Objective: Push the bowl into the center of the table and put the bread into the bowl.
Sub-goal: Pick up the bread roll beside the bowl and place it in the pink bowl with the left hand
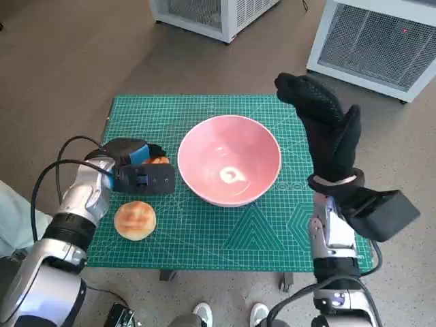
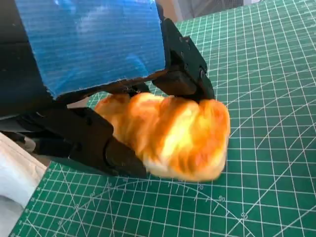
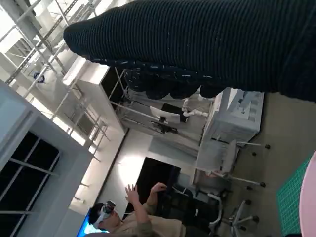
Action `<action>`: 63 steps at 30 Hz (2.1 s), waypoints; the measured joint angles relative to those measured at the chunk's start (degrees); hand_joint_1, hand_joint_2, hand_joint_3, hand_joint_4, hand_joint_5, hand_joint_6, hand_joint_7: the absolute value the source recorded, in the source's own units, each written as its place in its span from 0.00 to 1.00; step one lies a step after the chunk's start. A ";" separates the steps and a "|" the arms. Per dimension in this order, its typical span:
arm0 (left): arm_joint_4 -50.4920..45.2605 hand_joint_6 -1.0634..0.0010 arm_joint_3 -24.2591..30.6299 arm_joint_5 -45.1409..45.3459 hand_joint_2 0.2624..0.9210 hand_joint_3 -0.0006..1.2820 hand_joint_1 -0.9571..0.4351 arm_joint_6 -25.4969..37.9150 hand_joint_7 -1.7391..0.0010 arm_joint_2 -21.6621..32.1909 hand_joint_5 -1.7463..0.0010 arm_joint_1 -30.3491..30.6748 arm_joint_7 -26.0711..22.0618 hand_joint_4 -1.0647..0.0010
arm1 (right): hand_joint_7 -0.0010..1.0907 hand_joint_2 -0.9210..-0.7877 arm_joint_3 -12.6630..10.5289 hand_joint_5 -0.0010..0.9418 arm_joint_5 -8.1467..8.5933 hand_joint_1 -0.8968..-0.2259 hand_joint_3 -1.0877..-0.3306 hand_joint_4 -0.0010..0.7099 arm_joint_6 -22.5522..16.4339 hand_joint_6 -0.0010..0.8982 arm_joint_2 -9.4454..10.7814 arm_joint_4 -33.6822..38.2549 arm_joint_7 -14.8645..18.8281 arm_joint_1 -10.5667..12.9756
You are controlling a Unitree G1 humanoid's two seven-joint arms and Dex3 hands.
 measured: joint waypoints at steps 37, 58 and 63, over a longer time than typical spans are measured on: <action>-42.76 0.34 19.86 -10.74 0.97 0.00 0.69 6.06 0.36 8.64 0.44 3.69 -10.11 0.20 | 0.43 0.00 -0.16 0.01 1.06 0.24 0.48 0.38 0.36 0.12 0.34 0.48 1.70 -0.03; -52.72 0.37 14.72 -9.49 0.98 0.01 0.69 5.69 0.39 -0.32 0.39 0.51 -9.57 0.23 | 0.42 0.00 -0.82 0.01 1.19 0.24 0.49 0.39 -0.62 0.12 0.29 1.35 1.83 -0.01; -45.54 0.39 10.27 -9.52 0.99 0.01 0.69 2.35 0.37 -4.84 0.39 -2.83 -10.26 0.24 | 0.42 0.00 -0.98 0.01 1.08 0.25 0.49 0.39 -1.26 0.11 0.32 1.58 1.82 0.02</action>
